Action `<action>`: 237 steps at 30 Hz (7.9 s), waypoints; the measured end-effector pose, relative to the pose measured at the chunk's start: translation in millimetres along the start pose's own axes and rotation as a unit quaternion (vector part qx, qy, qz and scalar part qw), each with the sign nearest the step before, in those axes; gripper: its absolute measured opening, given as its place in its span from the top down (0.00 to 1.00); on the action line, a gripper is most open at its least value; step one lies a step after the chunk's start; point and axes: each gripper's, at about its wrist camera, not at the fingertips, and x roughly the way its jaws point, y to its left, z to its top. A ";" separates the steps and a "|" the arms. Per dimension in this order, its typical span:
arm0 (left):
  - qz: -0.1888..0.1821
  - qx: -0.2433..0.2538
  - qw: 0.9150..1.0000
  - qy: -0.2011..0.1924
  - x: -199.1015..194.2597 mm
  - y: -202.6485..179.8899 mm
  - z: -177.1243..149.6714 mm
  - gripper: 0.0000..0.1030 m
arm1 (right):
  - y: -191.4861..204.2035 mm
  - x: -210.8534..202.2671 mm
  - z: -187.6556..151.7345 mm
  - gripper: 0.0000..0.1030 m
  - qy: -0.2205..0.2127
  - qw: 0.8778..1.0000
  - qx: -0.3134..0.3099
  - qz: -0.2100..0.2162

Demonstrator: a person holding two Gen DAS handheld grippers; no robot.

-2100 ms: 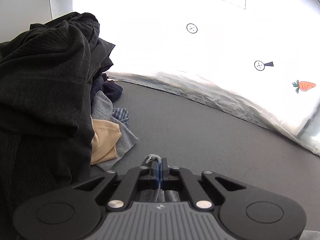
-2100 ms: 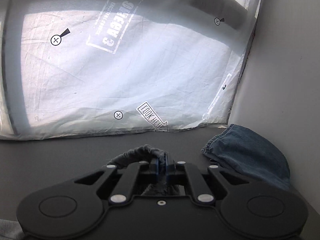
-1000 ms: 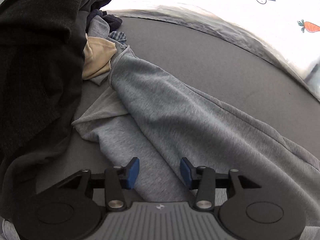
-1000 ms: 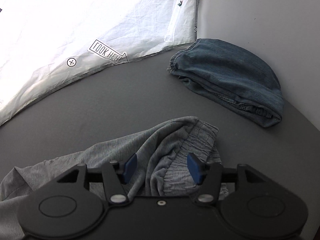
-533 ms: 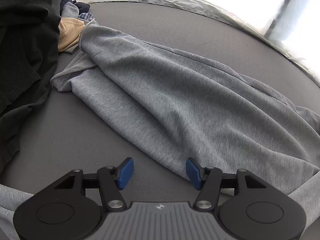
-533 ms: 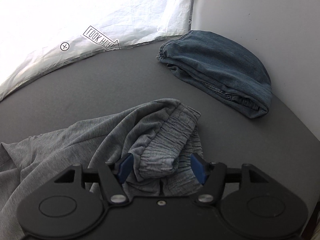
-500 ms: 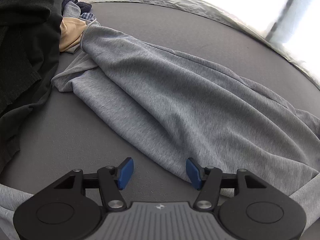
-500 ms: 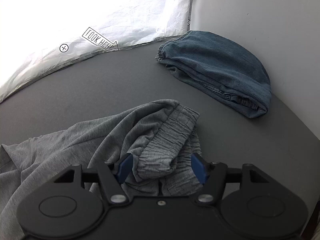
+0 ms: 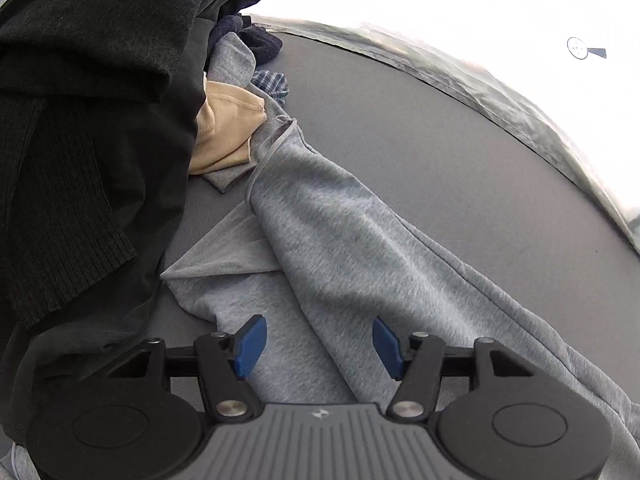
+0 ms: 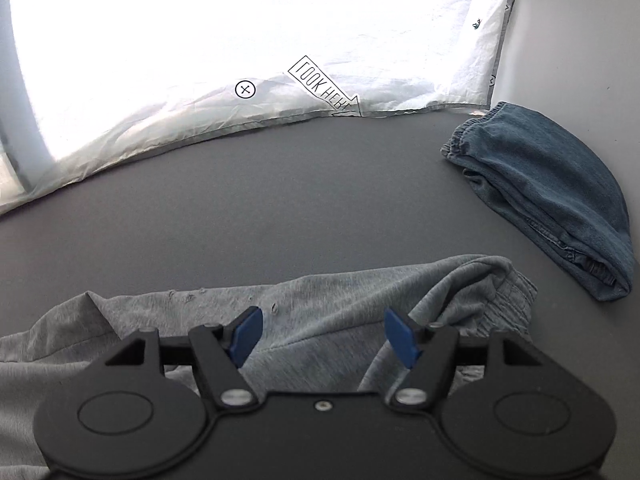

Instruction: Fold clothes

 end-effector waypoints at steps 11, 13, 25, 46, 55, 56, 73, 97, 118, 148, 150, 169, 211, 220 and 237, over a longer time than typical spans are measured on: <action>0.066 -0.024 0.998 -0.003 43.8 12.5 91.9 0.35 | 133.9 22.1 6.4 0.35 0.014 0.978 -0.203 0.049; 0.065 -0.028 0.997 0.007 50.2 15.1 96.0 0.35 | 136.6 28.0 8.5 0.35 0.022 0.977 -0.210 0.041; 0.063 -0.028 0.997 0.023 66.9 22.5 101.9 0.33 | 121.6 42.6 9.4 0.44 0.061 0.981 -0.160 0.088; -0.060 -0.040 0.989 -0.131 -20.4 -14.8 142.1 0.99 | 58.6 -6.4 73.3 1.00 -0.104 0.986 -0.026 0.124; -0.148 -0.033 0.949 -0.278 -159.7 -17.5 145.6 0.99 | 1.1 -108.7 94.6 1.00 -0.245 0.956 0.031 0.158; -0.136 -0.029 0.951 -0.276 -159.3 -10.8 136.1 0.99 | -3.3 -115.5 90.5 1.00 -0.247 0.955 0.028 0.163; 0.082 0.092 0.991 -0.047 5.3 69.5 -25.4 0.81 | 21.6 -68.3 -71.2 0.66 0.055 0.978 -0.062 0.191; -0.091 0.271 0.958 0.004 -101.2 -70.0 -248.2 0.57 | -130.0 -88.8 -116.0 0.59 0.025 0.998 0.023 0.055; -0.041 0.190 0.981 0.013 -89.4 -88.4 -239.8 0.36 | -183.0 -6.2 -85.1 0.90 0.009 0.979 0.170 0.114; -0.045 0.190 0.980 0.039 -78.3 -90.1 -225.7 0.15 | -246.1 -59.7 -84.1 0.41 0.021 0.960 0.278 0.034; -0.046 0.188 0.980 0.036 -79.1 -89.3 -227.5 0.14 | -263.2 -43.6 -82.8 0.41 0.044 0.930 0.358 0.064; -0.044 0.187 0.980 0.050 -71.9 -93.6 -225.3 0.06 | -236.5 19.5 -34.6 0.87 0.094 0.949 0.293 0.070; -0.044 0.183 0.981 0.046 -67.3 -92.4 -229.9 0.01 | -261.5 -20.8 -134.6 0.36 0.046 0.971 0.234 0.032; -0.045 0.181 0.982 0.038 -68.1 -91.4 -232.5 0.00 | -263.2 -14.3 -129.4 0.88 0.023 0.963 0.264 0.047; -0.058 0.228 0.968 0.087 -76.8 -75.7 -238.0 0.00 | -346.9 -81.3 -93.7 0.90 -0.022 0.961 0.266 -0.071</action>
